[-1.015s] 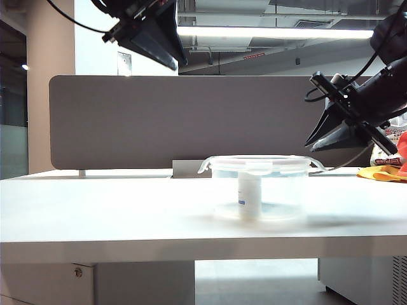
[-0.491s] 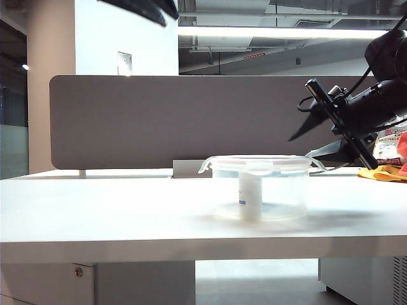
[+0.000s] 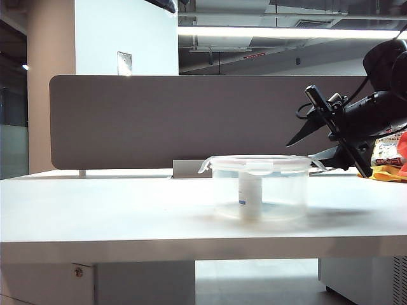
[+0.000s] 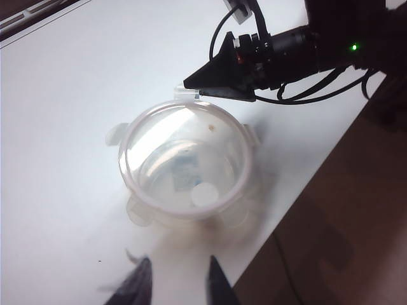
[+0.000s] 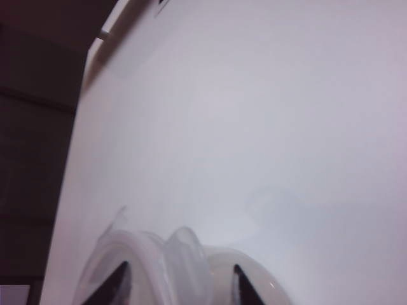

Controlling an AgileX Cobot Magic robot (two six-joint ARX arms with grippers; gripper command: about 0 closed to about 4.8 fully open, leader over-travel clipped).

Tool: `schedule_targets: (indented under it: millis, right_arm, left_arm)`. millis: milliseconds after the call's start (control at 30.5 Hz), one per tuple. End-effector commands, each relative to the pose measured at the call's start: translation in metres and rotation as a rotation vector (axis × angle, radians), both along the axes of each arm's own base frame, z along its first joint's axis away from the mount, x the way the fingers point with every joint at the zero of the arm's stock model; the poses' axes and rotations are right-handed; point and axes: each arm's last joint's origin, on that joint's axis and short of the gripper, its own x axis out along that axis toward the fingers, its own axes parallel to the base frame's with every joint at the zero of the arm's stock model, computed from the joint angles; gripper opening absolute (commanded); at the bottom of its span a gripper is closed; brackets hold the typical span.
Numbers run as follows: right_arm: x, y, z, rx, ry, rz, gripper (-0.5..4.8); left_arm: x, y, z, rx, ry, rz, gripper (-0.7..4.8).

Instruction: Remove the lid of the round box, pick up the small white medicine bottle inside, and place it on the table.

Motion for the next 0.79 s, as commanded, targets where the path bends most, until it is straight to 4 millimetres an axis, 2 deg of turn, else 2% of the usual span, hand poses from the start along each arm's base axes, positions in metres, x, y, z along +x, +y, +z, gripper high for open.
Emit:
schedule_targets:
  millis: [33,131,360,491,786]
  right_arm:
    - [0.0029,0.0008,0.0038,0.028,-0.037,0.011,1.53]
    - [0.0039,0.0009,0.0041,0.037,-0.046,0.008,1.34]
    - [0.0042,0.0009,0.0044,0.043,-0.047,0.004,1.33]
    - [0.0042,0.0009,0.0044,0.043,-0.047,0.004,0.75]
    - [0.0052,0.0009,-0.0005,0.041,-0.034,0.002,0.47]
  left_arm:
    - [-0.0009,0.0007,0.0030,-0.019,-0.007,0.008,1.15]
    - [-0.0009,0.0006,0.0030,-0.021,-0.005,0.010,1.15]
    - [-0.0009,0.0006,0.0031,-0.023,-0.003,0.012,1.15]
    - [-0.0009,0.0006,0.0030,-0.023,-0.003,0.012,1.15]
    - [-0.0009,0.0006,0.0032,-0.024,-0.004,0.012,1.15]
